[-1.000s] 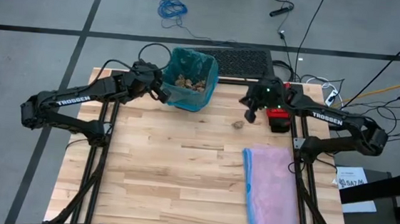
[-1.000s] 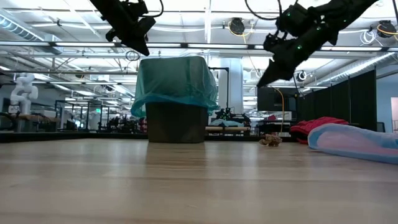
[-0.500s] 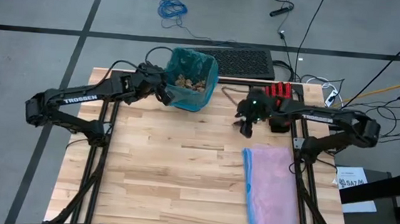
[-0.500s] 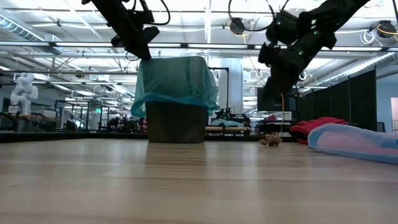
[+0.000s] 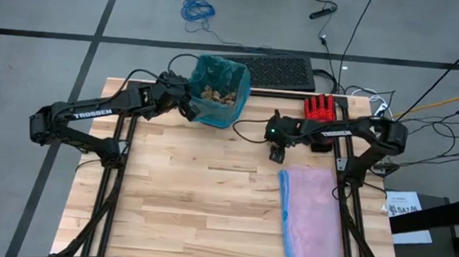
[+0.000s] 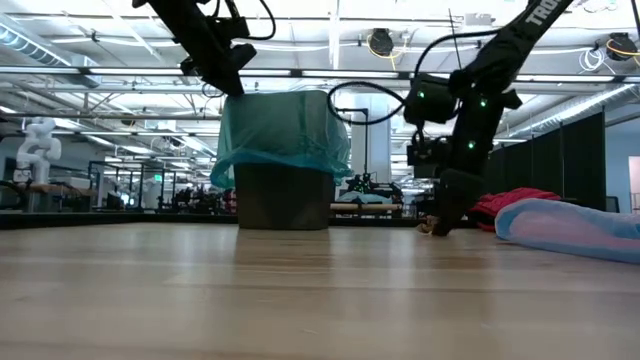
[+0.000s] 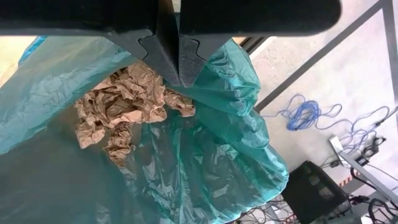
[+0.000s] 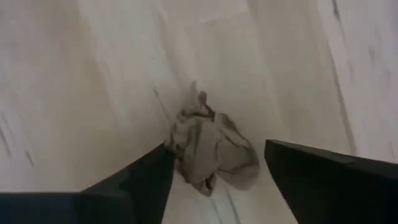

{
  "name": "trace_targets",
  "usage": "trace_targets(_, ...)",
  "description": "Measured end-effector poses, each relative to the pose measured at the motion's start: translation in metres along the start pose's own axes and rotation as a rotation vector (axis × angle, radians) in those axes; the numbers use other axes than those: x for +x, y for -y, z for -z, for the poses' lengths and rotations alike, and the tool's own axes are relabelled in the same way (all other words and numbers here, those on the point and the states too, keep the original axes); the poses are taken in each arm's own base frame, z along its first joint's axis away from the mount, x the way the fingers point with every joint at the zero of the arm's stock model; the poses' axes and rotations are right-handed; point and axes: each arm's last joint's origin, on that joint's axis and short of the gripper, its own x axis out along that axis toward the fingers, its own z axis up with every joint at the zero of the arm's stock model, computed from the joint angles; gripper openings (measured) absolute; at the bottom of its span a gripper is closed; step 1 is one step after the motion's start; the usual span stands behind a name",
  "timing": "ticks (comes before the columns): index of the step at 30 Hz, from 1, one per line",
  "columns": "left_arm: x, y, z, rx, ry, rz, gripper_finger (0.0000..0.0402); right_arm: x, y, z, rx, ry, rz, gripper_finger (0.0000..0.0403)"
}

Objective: Place trash/remove bag and relplace
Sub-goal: Put the brown paper into the black trash bin

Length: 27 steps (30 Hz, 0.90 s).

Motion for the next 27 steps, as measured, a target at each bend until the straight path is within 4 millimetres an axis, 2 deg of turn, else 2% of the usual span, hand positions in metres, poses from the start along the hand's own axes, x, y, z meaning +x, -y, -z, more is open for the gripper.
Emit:
trace_targets(2, 0.0, 0.0, 0.0, 0.004, 0.0, 0.0, 0.0, 0.008, -0.002, 0.001, -0.01, -0.031, 0.011, 0.0201)
trace_targets(4, -0.002, -0.001, 0.0, 0.004, 0.004, 0.0, 0.0, 0.01, -0.007, 0.002, -0.019, -0.039, 0.007, 0.0147)
trace_targets(7, -0.008, 0.002, -0.002, 0.027, 0.018, 0.018, 0.0, 0.007, -0.018, 0.0, -0.056, -0.022, 0.009, 0.0048)
trace_targets(9, -0.015, 0.004, -0.007, 0.05, 0.05, 0.037, 0.0, 0.001, -0.024, -0.001, -0.079, 0.008, 0.012, 0.0016)
trace_targets(13, -0.026, 0.006, -0.015, 0.051, 0.121, 0.059, 0.0, -0.013, -0.032, -0.005, -0.086, 0.076, -0.02, 0.002)
trace_targets(18, -0.035, 0.007, -0.019, 0.042, 0.177, 0.075, 0.0, -0.039, -0.035, -0.026, -0.096, 0.207, -0.023, 0.0005)
trace_targets(27, -0.038, 0.009, -0.02, 0.041, 0.191, 0.082, 0.0, -0.099, -0.036, -0.084, -0.195, 0.492, -0.005, 0.0002)
